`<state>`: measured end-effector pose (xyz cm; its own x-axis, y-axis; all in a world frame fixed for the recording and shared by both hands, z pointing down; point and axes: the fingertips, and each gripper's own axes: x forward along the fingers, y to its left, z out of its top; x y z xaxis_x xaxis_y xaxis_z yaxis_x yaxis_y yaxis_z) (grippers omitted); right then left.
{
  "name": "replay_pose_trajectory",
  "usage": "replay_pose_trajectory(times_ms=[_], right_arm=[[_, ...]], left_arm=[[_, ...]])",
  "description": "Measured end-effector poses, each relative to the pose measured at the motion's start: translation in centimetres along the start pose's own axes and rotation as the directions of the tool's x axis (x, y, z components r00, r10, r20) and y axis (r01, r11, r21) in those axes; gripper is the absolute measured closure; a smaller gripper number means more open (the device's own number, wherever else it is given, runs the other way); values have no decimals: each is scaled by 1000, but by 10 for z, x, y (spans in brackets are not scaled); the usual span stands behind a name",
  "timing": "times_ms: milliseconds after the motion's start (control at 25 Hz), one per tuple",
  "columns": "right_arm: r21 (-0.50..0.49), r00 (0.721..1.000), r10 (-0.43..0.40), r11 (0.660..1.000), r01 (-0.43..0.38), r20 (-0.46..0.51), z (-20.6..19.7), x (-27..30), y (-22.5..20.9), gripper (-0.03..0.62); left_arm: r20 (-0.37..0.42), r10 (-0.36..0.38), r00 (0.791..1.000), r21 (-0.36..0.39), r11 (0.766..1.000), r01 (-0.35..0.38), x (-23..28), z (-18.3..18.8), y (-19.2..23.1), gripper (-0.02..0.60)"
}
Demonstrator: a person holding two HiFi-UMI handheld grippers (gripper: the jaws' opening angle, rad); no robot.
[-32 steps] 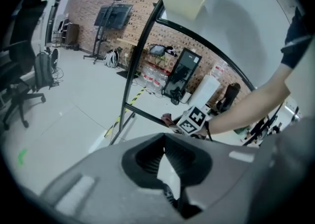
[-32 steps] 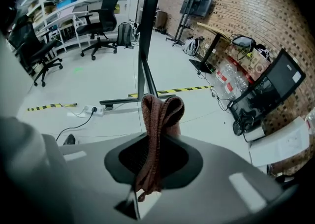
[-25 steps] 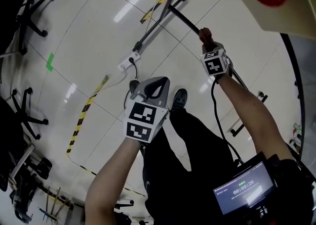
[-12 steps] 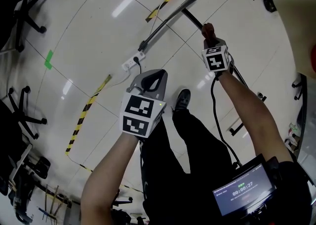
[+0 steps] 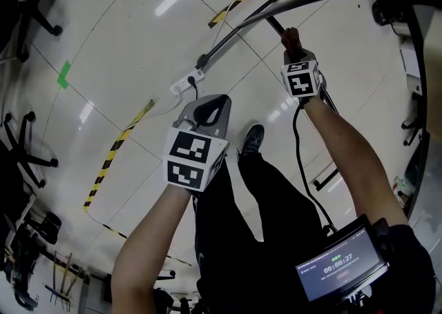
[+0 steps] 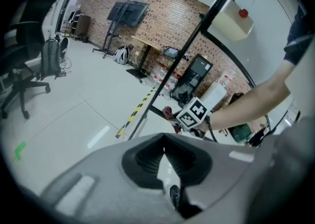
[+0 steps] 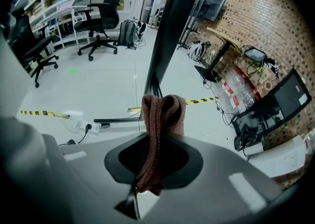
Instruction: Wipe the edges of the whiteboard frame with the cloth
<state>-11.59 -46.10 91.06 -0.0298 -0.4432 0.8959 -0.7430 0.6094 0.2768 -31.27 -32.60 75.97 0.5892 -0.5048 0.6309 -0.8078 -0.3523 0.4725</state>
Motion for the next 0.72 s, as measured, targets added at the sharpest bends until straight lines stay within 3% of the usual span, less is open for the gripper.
replay_pose_trajectory(times_ms=[440, 720], right_arm=[[-31, 1000, 1, 1000, -1, 16, 54, 17, 14, 536], [-44, 1000, 17, 999, -17, 0, 59, 38, 34, 537]], left_arm=[[1, 22, 1000, -41, 999, -22, -15, -2, 28, 577], [8, 33, 999, -80, 996, -32, -22, -6, 41, 578]])
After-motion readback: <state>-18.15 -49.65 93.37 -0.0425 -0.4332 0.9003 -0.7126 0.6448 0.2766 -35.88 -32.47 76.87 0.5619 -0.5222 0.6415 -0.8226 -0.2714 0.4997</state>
